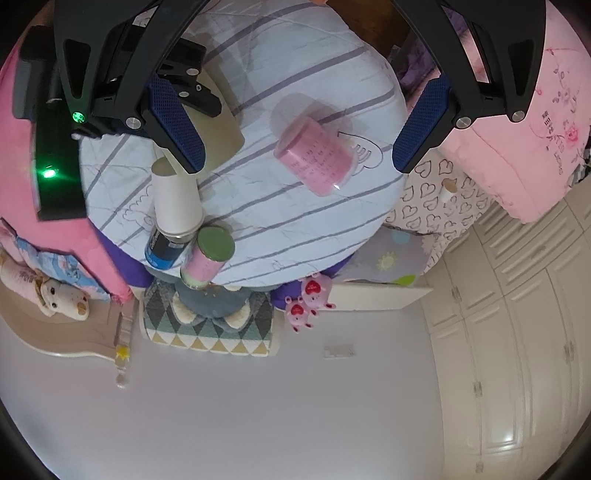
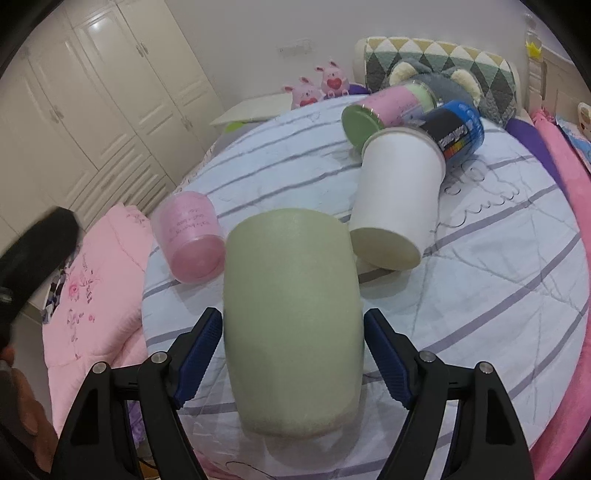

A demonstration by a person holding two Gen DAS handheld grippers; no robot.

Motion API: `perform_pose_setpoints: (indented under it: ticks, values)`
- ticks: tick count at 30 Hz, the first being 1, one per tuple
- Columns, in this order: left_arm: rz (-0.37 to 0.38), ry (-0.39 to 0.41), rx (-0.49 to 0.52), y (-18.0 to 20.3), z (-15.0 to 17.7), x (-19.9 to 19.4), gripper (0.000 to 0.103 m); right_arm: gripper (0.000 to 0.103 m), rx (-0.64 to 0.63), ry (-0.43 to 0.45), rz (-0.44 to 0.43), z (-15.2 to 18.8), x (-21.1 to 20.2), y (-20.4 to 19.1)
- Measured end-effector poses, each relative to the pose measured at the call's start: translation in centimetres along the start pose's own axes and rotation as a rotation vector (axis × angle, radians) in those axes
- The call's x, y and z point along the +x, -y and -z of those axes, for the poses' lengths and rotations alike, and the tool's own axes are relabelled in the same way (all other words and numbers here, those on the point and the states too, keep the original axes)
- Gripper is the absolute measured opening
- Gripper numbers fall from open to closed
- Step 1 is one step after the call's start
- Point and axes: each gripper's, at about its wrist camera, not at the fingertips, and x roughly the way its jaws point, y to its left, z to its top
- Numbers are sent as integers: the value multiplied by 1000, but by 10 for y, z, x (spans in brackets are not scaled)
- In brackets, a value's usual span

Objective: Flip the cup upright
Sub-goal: 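Carry the green cup toward the left gripper and grasp it with the left gripper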

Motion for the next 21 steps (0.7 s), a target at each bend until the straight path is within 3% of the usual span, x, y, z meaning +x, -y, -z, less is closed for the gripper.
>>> perform_pose_setpoints:
  ticks: [10, 17, 21]
  values:
    - [68, -19, -18, 31, 3, -8, 102, 82, -91, 91, 106, 10, -52, 12]
    - [112, -132, -89, 54, 8, 16, 102, 82, -84, 135, 150, 18, -82, 44]
    - [99, -215, -105, 67, 13, 41, 102, 82, -63, 154, 143, 15, -91, 65]
